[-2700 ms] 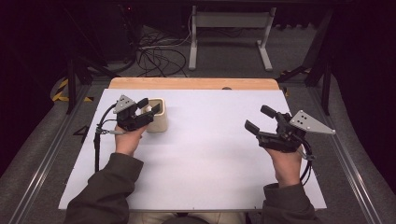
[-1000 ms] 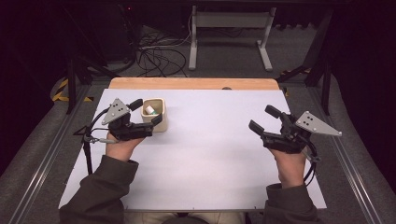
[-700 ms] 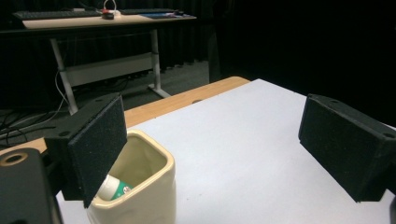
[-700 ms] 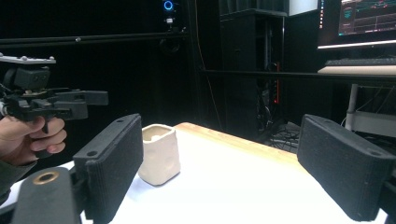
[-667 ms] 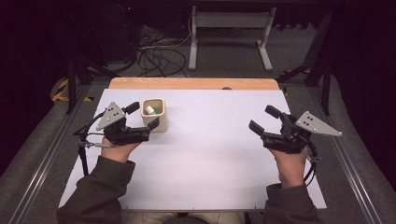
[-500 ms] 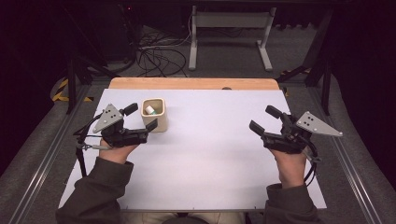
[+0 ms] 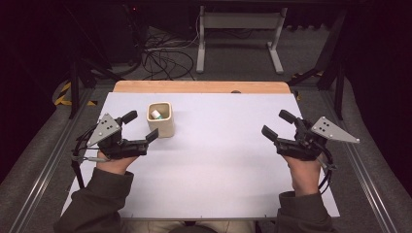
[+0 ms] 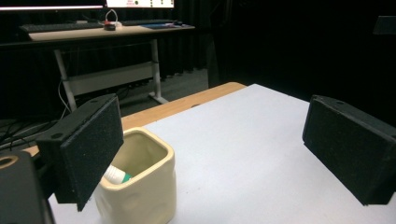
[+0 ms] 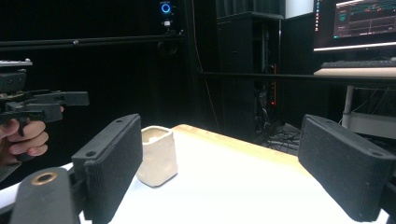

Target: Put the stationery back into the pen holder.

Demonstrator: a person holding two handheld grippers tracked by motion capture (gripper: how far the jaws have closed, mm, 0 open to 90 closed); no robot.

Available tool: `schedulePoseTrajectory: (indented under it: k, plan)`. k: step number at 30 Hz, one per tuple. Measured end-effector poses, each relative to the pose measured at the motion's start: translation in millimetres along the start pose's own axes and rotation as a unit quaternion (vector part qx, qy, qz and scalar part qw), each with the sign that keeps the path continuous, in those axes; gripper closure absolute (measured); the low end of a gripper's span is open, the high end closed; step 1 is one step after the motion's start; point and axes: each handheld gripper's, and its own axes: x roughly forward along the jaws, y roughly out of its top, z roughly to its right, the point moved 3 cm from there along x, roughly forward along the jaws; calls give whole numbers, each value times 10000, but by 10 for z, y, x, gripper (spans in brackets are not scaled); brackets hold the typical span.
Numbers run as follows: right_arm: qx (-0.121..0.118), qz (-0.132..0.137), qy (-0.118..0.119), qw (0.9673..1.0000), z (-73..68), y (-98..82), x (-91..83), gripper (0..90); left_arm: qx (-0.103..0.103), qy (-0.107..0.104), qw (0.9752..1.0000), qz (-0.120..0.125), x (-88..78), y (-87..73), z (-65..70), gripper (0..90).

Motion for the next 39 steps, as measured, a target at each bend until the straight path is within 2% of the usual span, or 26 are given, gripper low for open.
schedulePoseTrajectory:
  k: [25,39]
  plan:
    - [9,32,-81,10000,14,1,-84,135,36,26,10000,-6,-386,-161,-3,46]
    - [-22,9,-96,10000,5,2,-100,124,11,5,10000,-2,-452,-250,-34,46]
